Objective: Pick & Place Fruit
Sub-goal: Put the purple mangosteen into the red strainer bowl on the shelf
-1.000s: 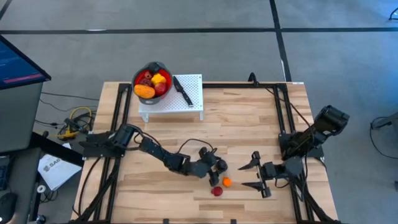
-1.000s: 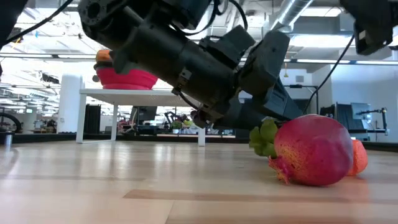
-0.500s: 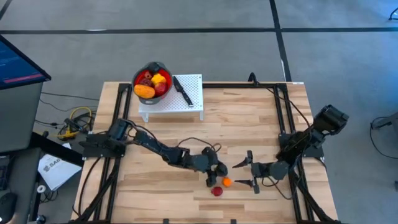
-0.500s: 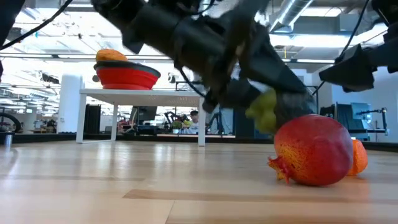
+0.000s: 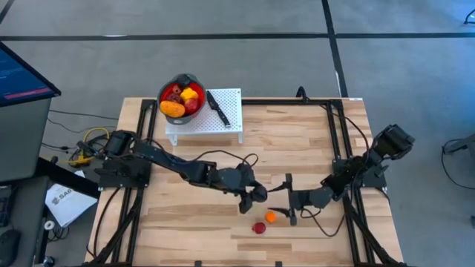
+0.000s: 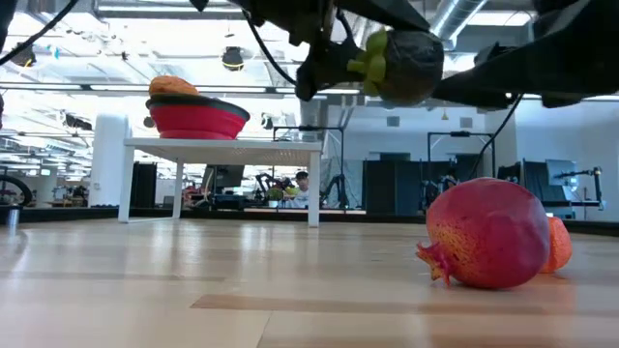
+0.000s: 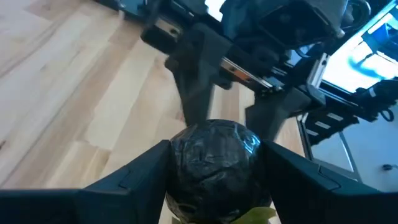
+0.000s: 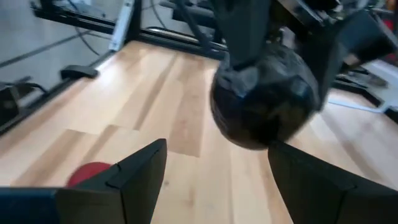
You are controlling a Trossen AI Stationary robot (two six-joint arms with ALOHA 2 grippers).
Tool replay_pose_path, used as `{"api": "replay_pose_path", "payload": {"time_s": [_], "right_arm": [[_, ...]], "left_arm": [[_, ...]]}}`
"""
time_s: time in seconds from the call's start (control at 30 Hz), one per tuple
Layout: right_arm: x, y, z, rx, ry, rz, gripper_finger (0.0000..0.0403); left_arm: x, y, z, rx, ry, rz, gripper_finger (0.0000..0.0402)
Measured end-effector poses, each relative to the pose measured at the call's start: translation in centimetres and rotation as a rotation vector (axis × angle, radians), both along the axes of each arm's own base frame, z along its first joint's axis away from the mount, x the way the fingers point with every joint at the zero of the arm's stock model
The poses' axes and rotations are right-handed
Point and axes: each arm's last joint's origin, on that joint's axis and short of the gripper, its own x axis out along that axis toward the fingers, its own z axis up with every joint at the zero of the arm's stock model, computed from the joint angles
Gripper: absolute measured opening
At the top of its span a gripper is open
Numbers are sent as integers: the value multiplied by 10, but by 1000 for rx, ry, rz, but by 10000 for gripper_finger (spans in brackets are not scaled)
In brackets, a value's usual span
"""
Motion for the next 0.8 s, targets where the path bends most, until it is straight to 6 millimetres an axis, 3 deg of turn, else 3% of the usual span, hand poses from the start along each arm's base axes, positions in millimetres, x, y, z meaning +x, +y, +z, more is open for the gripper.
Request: {"api": "replay_pose_path", "payload": {"time_s": [0.23, 0.5, 0.8], "right_arm": [[11, -9, 5, 8, -16, -28, 276], [26, -13, 15, -50, -25, 63, 279], [34, -15, 20, -19, -17, 74, 345]], "left_arm": [[-2, -1, 0, -2, 11, -12, 235], [-3, -2, 1, -2, 16, -15, 233], [-1, -1, 2, -2, -5, -3, 235]]}}
